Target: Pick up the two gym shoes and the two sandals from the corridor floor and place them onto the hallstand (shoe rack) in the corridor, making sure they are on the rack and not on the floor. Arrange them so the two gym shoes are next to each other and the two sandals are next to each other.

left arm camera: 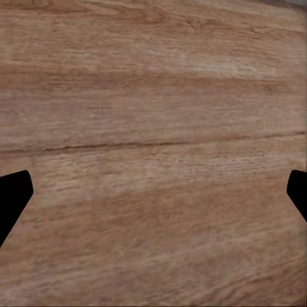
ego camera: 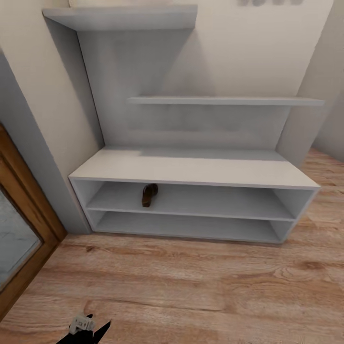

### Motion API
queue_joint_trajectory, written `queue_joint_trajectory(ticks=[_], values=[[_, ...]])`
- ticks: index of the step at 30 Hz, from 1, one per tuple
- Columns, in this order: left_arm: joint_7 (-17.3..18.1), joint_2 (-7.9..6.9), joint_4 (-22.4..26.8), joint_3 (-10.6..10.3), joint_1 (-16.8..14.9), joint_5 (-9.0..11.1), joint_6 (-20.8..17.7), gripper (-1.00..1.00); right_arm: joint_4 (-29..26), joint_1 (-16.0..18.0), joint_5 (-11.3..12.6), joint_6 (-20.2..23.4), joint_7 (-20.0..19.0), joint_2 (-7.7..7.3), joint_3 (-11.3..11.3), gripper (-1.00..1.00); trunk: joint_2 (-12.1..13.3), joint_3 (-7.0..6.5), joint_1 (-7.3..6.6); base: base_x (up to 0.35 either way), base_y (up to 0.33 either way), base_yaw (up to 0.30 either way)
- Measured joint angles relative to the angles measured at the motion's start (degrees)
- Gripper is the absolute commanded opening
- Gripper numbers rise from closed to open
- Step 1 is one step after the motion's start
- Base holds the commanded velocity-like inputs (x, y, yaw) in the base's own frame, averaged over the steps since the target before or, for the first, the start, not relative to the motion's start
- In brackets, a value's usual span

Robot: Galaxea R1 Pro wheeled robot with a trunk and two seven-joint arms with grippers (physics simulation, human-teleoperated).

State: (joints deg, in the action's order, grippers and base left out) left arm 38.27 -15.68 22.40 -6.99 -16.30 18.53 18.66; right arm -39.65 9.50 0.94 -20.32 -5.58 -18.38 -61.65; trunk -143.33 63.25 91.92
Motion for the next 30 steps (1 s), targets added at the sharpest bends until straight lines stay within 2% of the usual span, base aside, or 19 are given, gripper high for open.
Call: queue_joint_trajectory(ticks=[17,30], values=[[0.09,-0.09,0.01,0.17,0.0,0.08,-0.13,1.0,0.01,0.0,-0.01,0.0,0.0,0.0,0.01,-1.0,0.0,0.0,0.0,-0.271,0.206,0.0],[0.08,-0.16,0.05,0.11,0.0,0.11,-0.1,1.0,-0.09,0.0,0.06,0.03,-0.07,0.15,0.06,-1.0,0.0,-0.07,-0.03,-0.03,0.025,-0.062]])
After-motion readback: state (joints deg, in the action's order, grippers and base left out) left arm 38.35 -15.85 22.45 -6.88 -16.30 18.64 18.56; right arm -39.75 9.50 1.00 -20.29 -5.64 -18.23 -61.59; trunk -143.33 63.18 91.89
